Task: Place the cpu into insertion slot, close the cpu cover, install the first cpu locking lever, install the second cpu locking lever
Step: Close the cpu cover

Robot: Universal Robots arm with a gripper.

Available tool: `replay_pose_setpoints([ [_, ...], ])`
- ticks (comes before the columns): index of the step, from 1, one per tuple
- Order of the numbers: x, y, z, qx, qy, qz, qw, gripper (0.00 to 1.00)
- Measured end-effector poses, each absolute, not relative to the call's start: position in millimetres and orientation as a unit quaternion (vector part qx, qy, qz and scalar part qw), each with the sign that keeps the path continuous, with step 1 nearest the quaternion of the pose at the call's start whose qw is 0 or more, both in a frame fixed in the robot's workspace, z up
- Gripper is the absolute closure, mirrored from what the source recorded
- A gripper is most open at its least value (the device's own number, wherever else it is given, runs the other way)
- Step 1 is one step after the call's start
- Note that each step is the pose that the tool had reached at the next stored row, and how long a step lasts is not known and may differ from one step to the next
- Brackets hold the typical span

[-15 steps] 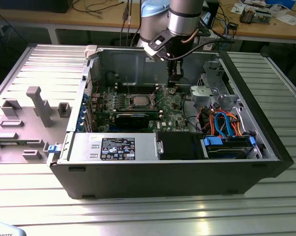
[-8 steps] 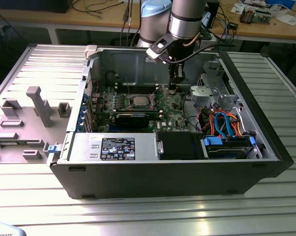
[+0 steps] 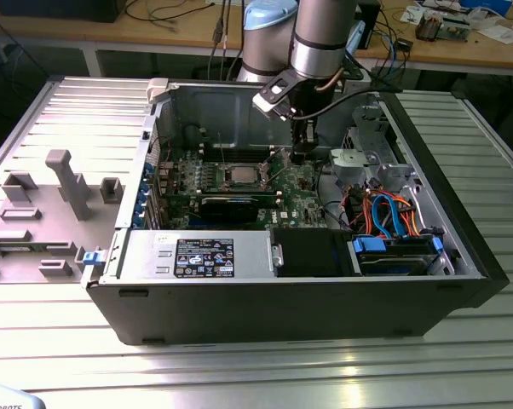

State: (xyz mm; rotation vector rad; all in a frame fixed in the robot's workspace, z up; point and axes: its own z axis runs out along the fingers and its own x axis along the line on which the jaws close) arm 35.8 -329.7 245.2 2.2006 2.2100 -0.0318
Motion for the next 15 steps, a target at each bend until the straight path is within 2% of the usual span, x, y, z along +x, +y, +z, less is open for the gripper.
replay_pose_setpoints([
  [15,28.6,-325.7,241.5,0.705,0.709,-0.01,0.011,0.89],
])
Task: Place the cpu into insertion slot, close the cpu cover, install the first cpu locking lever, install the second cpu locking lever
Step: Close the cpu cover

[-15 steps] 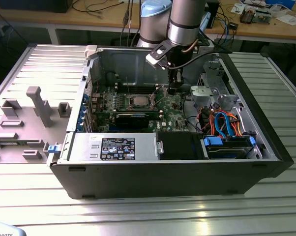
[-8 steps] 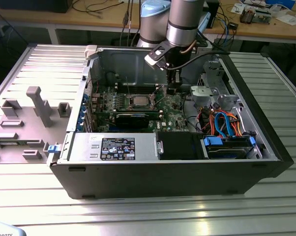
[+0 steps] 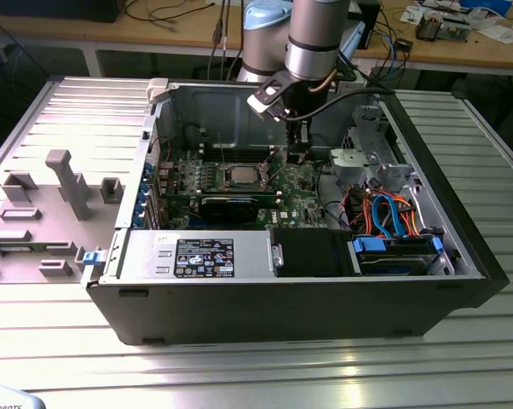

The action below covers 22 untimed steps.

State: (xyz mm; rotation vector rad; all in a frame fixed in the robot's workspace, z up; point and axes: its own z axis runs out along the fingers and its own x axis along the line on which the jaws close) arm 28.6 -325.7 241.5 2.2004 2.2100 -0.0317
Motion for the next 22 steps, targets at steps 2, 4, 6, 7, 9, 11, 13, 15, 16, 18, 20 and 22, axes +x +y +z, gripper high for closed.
replay_pose_setpoints([
  [2,26,-325,241,0.705,0.709,-0.01,0.011,0.89],
  [4,24,-324,241,0.706,0.709,-0.01,0.011,0.89],
  [6,22,-324,241,0.705,0.709,-0.01,0.011,0.89],
  [7,22,-324,241,0.705,0.709,-0.01,0.011,0.89],
  [9,19,-324,242,0.705,0.709,-0.01,0.011,0.89],
  [11,18,-324,244,0.705,0.709,-0.01,0.011,0.89],
  [13,18,-324,246,0.706,0.708,-0.01,0.011,0.89],
  [15,18,-324,247,0.706,0.708,-0.01,0.012,0.89],
  [16,17,-324,247,0.706,0.708,-0.01,0.012,0.89],
  [18,17,-324,247,0.706,0.708,-0.01,0.012,0.89],
  [20,16,-324,247,0.706,0.708,-0.01,0.012,0.89],
  [22,14,-324,247,0.706,0.708,-0.01,0.012,0.89],
])
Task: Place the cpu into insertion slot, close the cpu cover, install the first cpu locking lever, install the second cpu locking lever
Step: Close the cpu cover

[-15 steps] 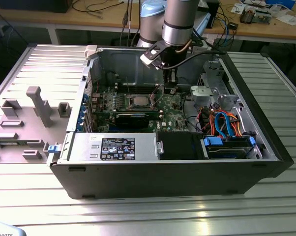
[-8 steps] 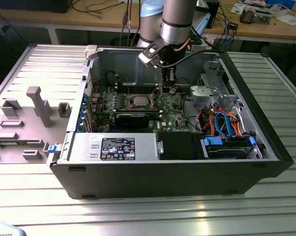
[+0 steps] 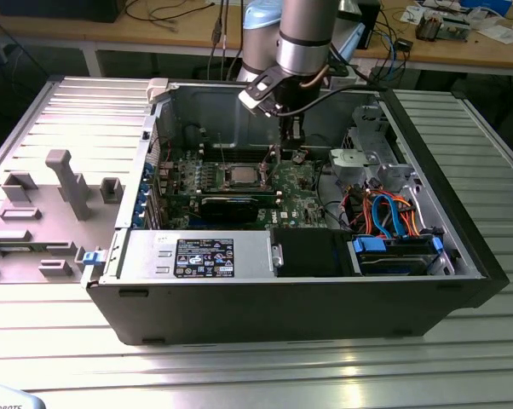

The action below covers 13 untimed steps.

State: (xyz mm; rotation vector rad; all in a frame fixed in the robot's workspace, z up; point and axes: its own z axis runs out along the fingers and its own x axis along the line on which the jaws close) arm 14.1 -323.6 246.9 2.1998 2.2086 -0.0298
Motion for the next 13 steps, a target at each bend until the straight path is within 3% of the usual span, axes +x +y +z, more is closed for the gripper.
replay_pose_setpoints([
  [13,13.5,-323.5,246.8,0.706,0.708,-0.009,0.012,0.89],
])
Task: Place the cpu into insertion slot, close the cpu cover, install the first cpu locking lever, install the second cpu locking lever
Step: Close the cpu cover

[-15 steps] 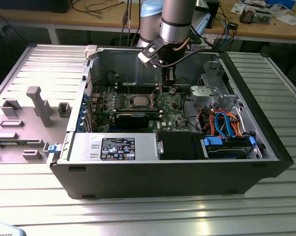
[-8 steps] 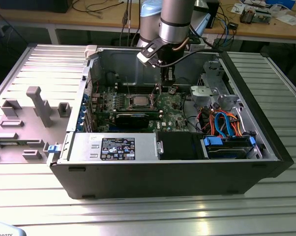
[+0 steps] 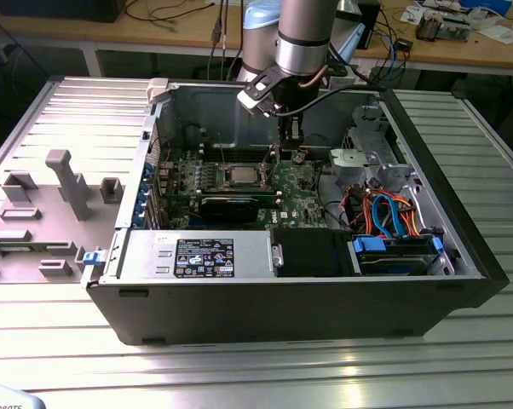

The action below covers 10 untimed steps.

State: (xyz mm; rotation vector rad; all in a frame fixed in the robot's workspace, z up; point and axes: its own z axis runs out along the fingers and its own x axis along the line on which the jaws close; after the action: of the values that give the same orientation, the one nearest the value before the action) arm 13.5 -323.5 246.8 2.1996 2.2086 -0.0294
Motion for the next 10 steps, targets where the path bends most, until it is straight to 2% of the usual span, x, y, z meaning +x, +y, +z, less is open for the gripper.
replay_pose_setpoints([
  [4,13.2,-323.5,246.8,0.703,0.711,-0.01,0.011,0.89],
  [10,12.3,-323.5,246.8,0.703,0.711,-0.017,0.005,0.89],
])
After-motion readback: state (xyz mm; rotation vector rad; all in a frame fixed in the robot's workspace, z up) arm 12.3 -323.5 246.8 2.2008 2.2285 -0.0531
